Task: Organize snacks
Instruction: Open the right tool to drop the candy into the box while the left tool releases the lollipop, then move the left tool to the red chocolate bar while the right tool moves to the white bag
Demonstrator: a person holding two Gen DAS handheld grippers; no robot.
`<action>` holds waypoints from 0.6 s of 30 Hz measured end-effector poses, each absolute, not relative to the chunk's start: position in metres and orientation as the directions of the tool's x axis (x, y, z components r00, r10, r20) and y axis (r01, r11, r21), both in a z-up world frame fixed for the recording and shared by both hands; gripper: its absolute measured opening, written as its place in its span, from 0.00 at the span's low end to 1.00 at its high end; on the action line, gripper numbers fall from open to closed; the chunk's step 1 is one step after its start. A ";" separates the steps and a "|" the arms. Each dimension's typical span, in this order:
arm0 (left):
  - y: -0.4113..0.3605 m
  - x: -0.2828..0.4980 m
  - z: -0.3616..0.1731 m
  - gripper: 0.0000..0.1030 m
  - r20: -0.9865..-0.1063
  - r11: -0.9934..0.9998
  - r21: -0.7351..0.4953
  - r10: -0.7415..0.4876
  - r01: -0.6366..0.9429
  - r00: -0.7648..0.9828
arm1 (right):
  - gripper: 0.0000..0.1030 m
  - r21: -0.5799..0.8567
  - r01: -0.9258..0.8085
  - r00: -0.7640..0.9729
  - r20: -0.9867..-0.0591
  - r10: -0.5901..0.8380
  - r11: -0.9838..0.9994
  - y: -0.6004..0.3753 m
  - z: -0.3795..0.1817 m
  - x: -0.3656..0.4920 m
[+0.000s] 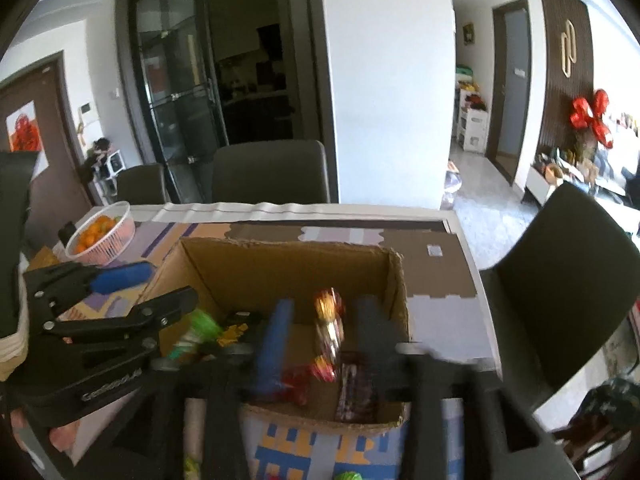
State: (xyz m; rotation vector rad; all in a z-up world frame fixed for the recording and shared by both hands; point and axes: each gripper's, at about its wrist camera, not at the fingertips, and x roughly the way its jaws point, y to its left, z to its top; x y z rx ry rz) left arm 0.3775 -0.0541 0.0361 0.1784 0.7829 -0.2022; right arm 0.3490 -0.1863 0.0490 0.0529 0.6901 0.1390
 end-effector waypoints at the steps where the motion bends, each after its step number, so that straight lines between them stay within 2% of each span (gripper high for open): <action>1: -0.053 0.373 0.038 0.58 -0.709 0.967 0.084 -0.112 0.241 0.696 | 0.52 0.097 -0.102 0.765 -0.628 0.140 0.990 -0.188 0.049 0.347; 3: -0.050 0.363 0.041 0.62 -0.700 0.967 0.075 -0.122 0.242 0.704 | 0.53 0.084 -0.092 0.770 -0.625 0.124 0.992 -0.189 0.050 0.341; 6: -0.047 0.348 0.048 0.62 -0.686 0.967 0.058 -0.143 0.250 0.713 | 0.62 0.090 -0.082 0.778 -0.617 0.120 0.993 -0.191 0.053 0.329; 11: -0.044 0.323 0.057 0.62 -0.667 0.961 0.057 -0.164 0.269 0.727 | 0.68 0.091 -0.079 0.800 -0.589 0.118 0.993 -0.190 0.063 0.303; 18: -0.041 0.285 0.061 0.62 -0.648 0.958 0.043 -0.190 0.285 0.737 | 0.70 0.087 -0.099 0.809 -0.573 0.131 0.991 -0.189 0.069 0.271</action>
